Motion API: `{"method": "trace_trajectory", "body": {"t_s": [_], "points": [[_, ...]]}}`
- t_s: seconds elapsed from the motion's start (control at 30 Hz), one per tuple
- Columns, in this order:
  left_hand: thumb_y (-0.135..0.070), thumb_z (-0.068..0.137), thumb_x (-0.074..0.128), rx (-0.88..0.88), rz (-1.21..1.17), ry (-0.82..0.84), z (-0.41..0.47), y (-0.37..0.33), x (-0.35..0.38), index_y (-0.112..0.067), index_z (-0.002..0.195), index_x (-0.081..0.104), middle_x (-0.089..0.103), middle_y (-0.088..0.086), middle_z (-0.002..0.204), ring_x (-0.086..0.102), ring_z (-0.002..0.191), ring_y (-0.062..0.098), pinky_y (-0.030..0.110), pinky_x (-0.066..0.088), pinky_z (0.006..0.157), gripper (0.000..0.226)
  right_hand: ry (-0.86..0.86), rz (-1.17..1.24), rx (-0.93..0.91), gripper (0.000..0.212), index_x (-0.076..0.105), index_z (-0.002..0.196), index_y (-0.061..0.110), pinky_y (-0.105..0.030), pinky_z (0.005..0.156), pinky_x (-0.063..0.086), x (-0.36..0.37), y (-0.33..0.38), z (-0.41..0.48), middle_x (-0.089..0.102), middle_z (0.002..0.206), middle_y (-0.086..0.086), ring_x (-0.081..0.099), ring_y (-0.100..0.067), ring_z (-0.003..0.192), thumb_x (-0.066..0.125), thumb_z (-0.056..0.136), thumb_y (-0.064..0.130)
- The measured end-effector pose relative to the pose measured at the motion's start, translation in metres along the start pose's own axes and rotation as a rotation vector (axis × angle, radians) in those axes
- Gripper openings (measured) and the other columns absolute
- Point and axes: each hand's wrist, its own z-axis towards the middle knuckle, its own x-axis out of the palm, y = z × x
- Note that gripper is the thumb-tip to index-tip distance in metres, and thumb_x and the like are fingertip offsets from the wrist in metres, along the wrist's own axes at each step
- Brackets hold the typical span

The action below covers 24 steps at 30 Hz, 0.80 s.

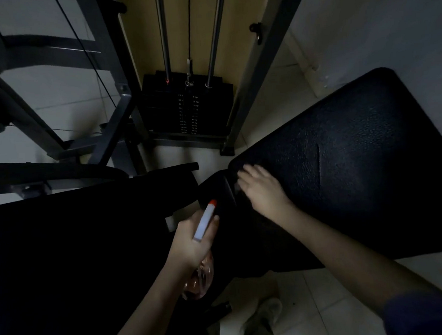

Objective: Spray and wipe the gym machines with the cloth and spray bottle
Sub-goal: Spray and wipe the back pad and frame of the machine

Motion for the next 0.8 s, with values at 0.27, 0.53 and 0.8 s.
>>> {"method": "trace_trajectory", "body": {"t_s": [0.27, 0.53, 0.8], "points": [[-0.03, 0.094, 0.058, 0.06, 0.068, -0.003, 0.003, 0.001, -0.009, -0.013, 0.094, 0.061, 0.063, 0.009, 0.071, 0.058, 0.055, 0.009, 0.019, 0.042, 0.048, 0.018, -0.065, -0.037, 0.07, 0.044, 0.038, 0.141, 0.005, -0.038, 0.117, 0.0, -0.019, 0.002, 0.057, 0.031, 0.151, -0.009, 0.012, -0.027, 0.143, 0.034, 0.097, 0.007], [-0.03, 0.095, 0.058, 0.136, 0.034, -0.003, 0.0, -0.01, -0.006, -0.016, 0.085, 0.06, 0.061, 0.014, 0.069, 0.055, 0.052, 0.013, 0.023, 0.043, 0.05, 0.017, 0.028, 0.041, -0.255, 0.045, 0.076, 0.063, 0.019, -0.026, 0.087, 0.049, 0.005, 0.016, -0.026, 0.069, 0.072, 0.003, 0.066, -0.017, 0.088, 0.032, 0.069, 0.011], [-0.034, 0.093, 0.058, 0.229, 0.006, 0.02, -0.015, -0.051, 0.021, -0.014, 0.086, 0.06, 0.062, 0.007, 0.069, 0.058, 0.056, 0.012, 0.026, 0.045, 0.052, 0.021, -0.139, 0.105, -0.045, 0.029, 0.073, 0.066, 0.014, -0.031, 0.088, 0.051, -0.014, -0.013, -0.087, 0.071, 0.089, -0.001, 0.065, -0.02, 0.098, 0.045, 0.073, 0.011]]}}
